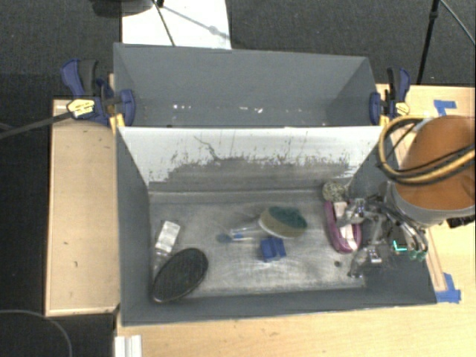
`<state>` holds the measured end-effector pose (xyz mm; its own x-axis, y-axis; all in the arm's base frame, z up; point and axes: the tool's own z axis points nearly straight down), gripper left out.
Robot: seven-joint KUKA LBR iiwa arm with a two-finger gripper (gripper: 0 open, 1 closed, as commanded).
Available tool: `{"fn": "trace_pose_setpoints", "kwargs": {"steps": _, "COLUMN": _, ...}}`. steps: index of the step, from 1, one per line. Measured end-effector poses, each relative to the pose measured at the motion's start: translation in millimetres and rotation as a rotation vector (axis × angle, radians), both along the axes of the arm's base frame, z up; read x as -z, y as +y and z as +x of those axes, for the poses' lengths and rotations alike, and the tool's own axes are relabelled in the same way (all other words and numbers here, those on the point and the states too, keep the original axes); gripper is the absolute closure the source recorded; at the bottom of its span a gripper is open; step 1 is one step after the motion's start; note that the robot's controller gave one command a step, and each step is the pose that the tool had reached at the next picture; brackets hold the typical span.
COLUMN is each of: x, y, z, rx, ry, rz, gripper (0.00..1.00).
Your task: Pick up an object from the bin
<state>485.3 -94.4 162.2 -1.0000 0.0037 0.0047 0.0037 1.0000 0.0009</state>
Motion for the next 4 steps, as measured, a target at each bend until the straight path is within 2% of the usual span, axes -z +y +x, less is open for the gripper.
{"fn": "trace_pose_setpoints", "kwargs": {"steps": 1, "x": 69.1, "y": -31.5, "z": 62.4, "rx": -0.201, "ry": -0.023, "rz": -0.004, "gripper": 0.00}}
{"fn": "trace_pose_setpoints", "kwargs": {"steps": 2, "x": 36.2, "y": 76.6, "z": 78.9, "rx": -0.388, "ry": -0.013, "rz": 0.002, "gripper": 0.00}}
{"fn": "trace_pose_setpoints", "kwargs": {"steps": 3, "x": 88.2, "y": 98.8, "z": 84.4, "rx": -0.283, "ry": -0.013, "rz": 0.000, "gripper": 0.00}}
{"fn": "trace_pose_setpoints", "kwargs": {"steps": 4, "x": 86.1, "y": 98.2, "z": 85.7, "rx": -0.285, "ry": -0.018, "rz": -0.001, "gripper": 1.00}}
